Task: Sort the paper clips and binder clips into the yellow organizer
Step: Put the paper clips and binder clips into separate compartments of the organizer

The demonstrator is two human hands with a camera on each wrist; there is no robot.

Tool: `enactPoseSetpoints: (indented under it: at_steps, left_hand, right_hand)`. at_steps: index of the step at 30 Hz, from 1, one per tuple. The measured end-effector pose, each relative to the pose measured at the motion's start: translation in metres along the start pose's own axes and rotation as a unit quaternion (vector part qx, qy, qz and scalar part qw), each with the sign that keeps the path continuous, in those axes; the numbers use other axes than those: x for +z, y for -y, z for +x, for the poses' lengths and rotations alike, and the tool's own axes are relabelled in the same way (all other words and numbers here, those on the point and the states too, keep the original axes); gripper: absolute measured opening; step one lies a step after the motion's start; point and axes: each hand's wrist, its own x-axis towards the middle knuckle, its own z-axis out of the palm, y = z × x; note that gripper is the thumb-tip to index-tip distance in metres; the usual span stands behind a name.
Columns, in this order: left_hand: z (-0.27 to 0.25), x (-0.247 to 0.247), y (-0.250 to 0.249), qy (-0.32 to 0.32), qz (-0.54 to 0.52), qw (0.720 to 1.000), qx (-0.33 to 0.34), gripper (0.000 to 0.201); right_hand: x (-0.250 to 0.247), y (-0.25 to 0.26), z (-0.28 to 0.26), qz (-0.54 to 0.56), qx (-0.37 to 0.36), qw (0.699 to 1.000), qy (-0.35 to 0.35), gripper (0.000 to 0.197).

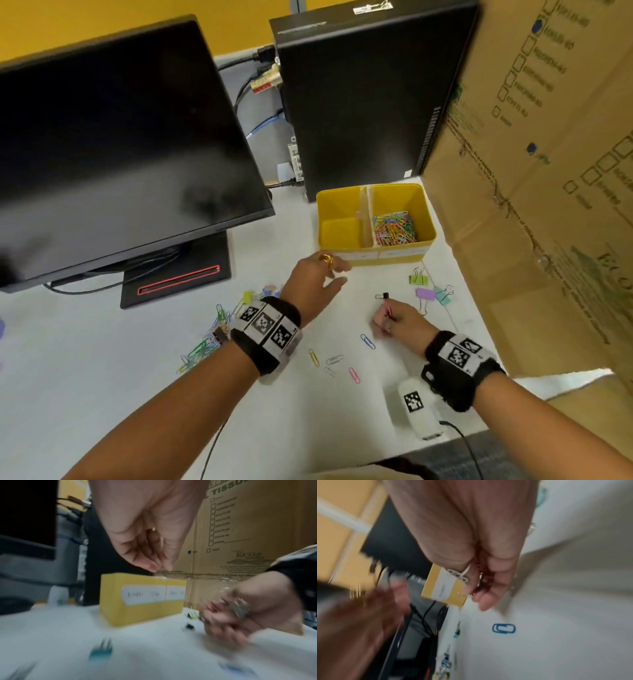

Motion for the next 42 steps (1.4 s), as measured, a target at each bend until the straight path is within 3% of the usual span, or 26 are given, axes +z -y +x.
enactPoseSetpoints:
  at_steps: [2,4,6,9,10,12,14,15,16,18,20,21,24,27,29,30,32,34,36,37,39,42]
  left_hand:
    - [-0.030,0.017,0.013,0.087,0.021,0.995,-0.043,0.026]
    - [-0.061,0.041,0.024,0.200,0.012,0.979,-0.045,0.040]
    - [-0.091,0.066,0.032,0.267,0.051,0.962,0.001,0.052]
    - [-0.110,0.087,0.046,0.201,0.135,0.969,0.056,0.060]
    - [-0.109,0.090,0.048,0.167,0.107,0.980,0.031,0.062]
    - [-0.108,0.089,0.050,0.191,0.048,0.980,-0.017,0.049]
    - [-0.106,0.089,0.054,0.174,0.089,0.981,0.001,0.035]
    - [-0.103,0.086,0.053,0.150,0.088,0.985,-0.022,0.031]
    - [-0.101,0.086,0.051,0.154,0.067,0.985,-0.050,0.029]
    - [-0.098,0.082,0.041,0.182,0.021,0.977,-0.112,0.027]
    - [-0.097,0.077,0.032,0.196,0.023,0.971,-0.136,0.027]
    - [-0.099,0.077,0.031,0.202,0.029,0.969,-0.142,0.027]
    - [-0.098,0.085,0.032,0.184,0.007,0.973,-0.139,0.028]
    - [-0.096,0.090,0.033,0.132,-0.019,0.978,-0.162,0.031]
    - [-0.094,0.089,0.032,0.236,-0.025,0.961,-0.143,0.039]
    - [-0.094,0.099,0.040,0.235,0.057,0.962,-0.130,0.048]
    - [-0.094,0.100,0.037,0.200,0.116,0.968,-0.093,0.054]
    - [-0.098,0.087,0.020,0.230,0.118,0.964,-0.060,0.049]
    - [-0.098,0.079,0.024,0.213,0.039,0.975,-0.059,0.043]
    - [-0.097,0.071,0.027,0.215,-0.044,0.970,-0.103,0.041]
    - [-0.098,0.052,0.031,0.210,-0.244,0.927,-0.195,0.036]
    - [-0.109,0.033,0.050,0.167,-0.418,0.852,-0.266,0.028]
  right_hand:
    - [-0.003,0.000,-0.010,0.145,0.024,0.988,0.043,0.042]
    - [-0.001,0.001,-0.015,0.227,0.044,0.971,0.060,0.038]
    - [0.002,-0.001,-0.015,0.287,0.074,0.953,0.057,0.030]
    - [0.004,-0.002,-0.015,0.321,0.111,0.938,0.068,0.033]
    - [0.004,-0.002,-0.015,0.341,0.120,0.930,0.071,0.033]
    - [0.004,0.002,-0.014,0.403,0.141,0.901,0.070,0.027]
    - [0.005,0.006,-0.013,0.456,0.161,0.873,0.062,0.021]
    - [0.006,0.009,-0.012,0.467,0.171,0.866,0.053,0.024]
    - [0.007,0.011,-0.010,0.454,0.181,0.872,0.038,0.030]
    - [0.009,0.012,-0.008,0.331,0.179,0.927,-0.004,0.039]
    - [0.013,0.010,-0.008,0.096,0.130,0.986,-0.049,0.042]
    - [0.016,0.008,-0.008,-0.023,0.098,0.993,-0.064,0.039]
    - [0.028,0.007,-0.012,-0.222,0.061,0.971,-0.061,0.013]
    - [0.033,0.009,-0.014,-0.274,0.052,0.960,-0.036,0.016]
    - [0.035,0.011,-0.015,-0.326,0.039,0.944,-0.016,0.015]
    - [0.037,0.010,-0.016,-0.345,0.029,0.938,-0.010,0.014]
    - [0.042,0.006,-0.020,-0.378,0.005,0.926,0.003,0.016]
    - [0.043,0.002,-0.022,-0.403,-0.029,0.915,0.023,0.017]
    - [0.037,0.002,-0.022,-0.369,-0.042,0.927,0.054,0.014]
    - [0.032,0.002,-0.022,-0.315,-0.037,0.945,0.074,0.020]
    - [0.020,0.000,-0.024,-0.147,0.007,0.981,0.123,0.032]
    - [0.014,-0.007,-0.028,0.062,0.053,0.980,0.180,0.039]
